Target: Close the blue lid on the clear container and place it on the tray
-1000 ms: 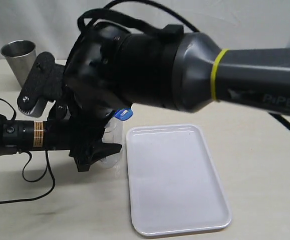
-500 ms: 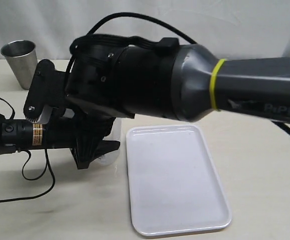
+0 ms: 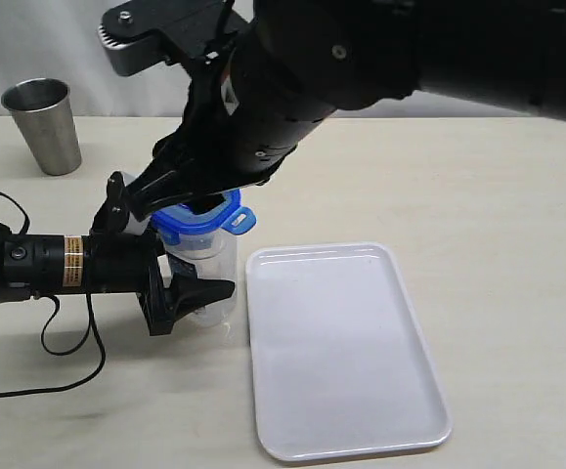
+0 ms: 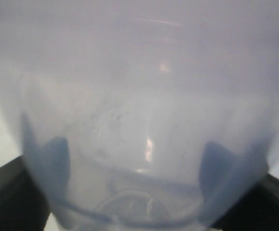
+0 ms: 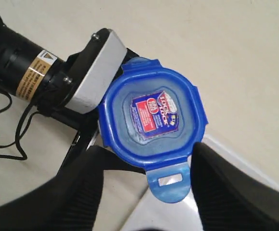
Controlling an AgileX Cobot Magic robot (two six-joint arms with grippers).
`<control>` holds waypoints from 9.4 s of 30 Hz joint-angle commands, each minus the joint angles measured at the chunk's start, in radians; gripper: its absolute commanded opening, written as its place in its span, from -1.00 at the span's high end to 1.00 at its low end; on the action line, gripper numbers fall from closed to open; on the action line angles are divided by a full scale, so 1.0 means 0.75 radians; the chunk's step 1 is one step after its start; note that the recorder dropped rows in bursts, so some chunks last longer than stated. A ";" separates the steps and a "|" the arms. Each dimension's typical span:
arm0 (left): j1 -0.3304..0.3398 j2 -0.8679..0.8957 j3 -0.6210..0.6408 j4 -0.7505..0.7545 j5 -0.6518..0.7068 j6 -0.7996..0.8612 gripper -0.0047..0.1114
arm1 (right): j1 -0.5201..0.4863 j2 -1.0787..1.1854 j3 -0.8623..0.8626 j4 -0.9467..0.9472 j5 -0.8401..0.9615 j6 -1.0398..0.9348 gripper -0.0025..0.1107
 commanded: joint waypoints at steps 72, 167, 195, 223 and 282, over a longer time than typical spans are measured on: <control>-0.001 0.009 0.013 0.074 0.059 0.005 0.92 | -0.204 0.020 0.351 0.495 -0.423 -2.526 0.19; -0.001 0.009 0.013 -0.103 -0.083 1.044 0.92 | -0.035 0.362 -0.187 0.220 0.270 -2.092 0.29; -0.001 0.009 0.013 -0.101 -0.157 0.977 0.92 | -0.035 0.432 -0.187 0.239 0.257 -2.032 0.43; -0.001 -0.073 0.013 -0.313 0.065 0.537 0.92 | -0.345 0.021 -0.253 0.239 0.008 -1.138 0.50; -1.121 -0.261 -0.329 0.703 2.328 0.385 0.92 | -0.816 -0.617 0.853 0.539 -1.058 -0.752 0.88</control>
